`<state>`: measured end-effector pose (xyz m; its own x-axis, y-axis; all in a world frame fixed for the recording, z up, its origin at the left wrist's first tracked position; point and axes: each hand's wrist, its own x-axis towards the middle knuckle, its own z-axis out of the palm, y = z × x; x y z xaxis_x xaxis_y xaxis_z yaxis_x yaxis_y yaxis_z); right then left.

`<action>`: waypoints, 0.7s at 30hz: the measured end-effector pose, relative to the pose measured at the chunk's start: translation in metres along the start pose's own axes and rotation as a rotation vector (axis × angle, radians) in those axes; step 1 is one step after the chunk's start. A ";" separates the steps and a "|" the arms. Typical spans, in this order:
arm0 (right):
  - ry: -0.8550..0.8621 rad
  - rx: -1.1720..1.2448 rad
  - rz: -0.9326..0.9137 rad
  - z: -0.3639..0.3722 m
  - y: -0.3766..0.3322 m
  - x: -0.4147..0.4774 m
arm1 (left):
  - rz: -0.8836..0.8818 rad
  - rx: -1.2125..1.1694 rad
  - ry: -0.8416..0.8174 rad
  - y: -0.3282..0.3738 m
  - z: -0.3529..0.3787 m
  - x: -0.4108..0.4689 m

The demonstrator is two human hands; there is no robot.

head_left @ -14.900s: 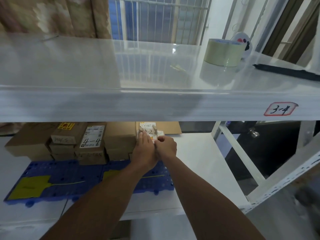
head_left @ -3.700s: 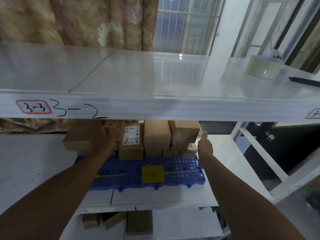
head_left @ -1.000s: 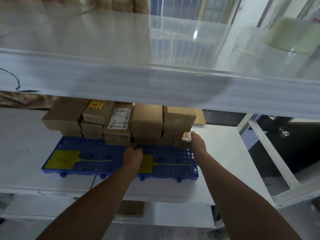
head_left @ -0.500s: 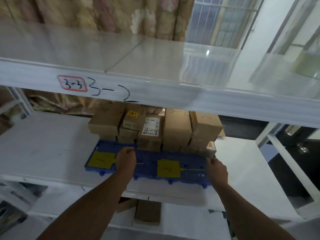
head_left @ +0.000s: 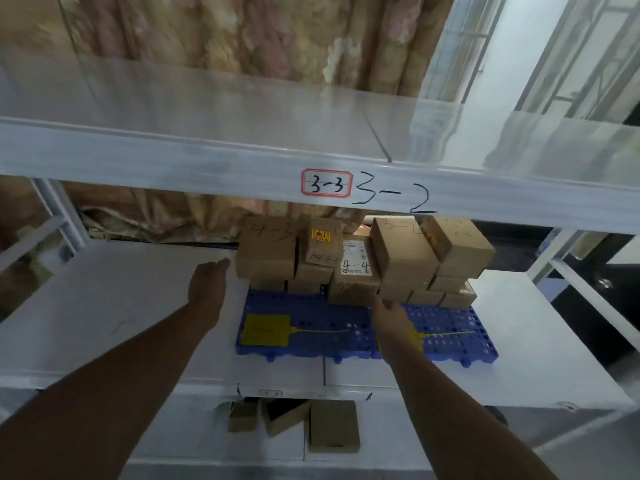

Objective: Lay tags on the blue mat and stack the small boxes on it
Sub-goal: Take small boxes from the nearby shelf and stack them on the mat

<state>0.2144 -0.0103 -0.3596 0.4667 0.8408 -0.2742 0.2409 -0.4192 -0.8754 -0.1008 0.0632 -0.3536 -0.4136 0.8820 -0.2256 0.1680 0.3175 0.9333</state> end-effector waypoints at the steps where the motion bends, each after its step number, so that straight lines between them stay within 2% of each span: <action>1: 0.018 0.046 0.016 0.008 -0.003 0.005 | -0.012 -0.045 -0.043 -0.001 0.000 0.011; 5: 0.084 0.217 0.071 0.032 -0.001 0.019 | -0.107 -0.225 -0.168 -0.007 0.017 0.039; 12: 0.146 0.351 0.089 0.047 0.000 0.036 | -0.147 -0.375 -0.193 -0.018 0.051 0.059; 21: 0.152 0.398 0.065 0.062 0.002 0.044 | -0.138 -0.396 -0.200 -0.018 0.058 0.064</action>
<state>0.1827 0.0470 -0.3983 0.5975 0.7444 -0.2981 -0.1265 -0.2796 -0.9517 -0.0783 0.1341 -0.4009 -0.2207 0.9032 -0.3681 -0.2468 0.3134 0.9170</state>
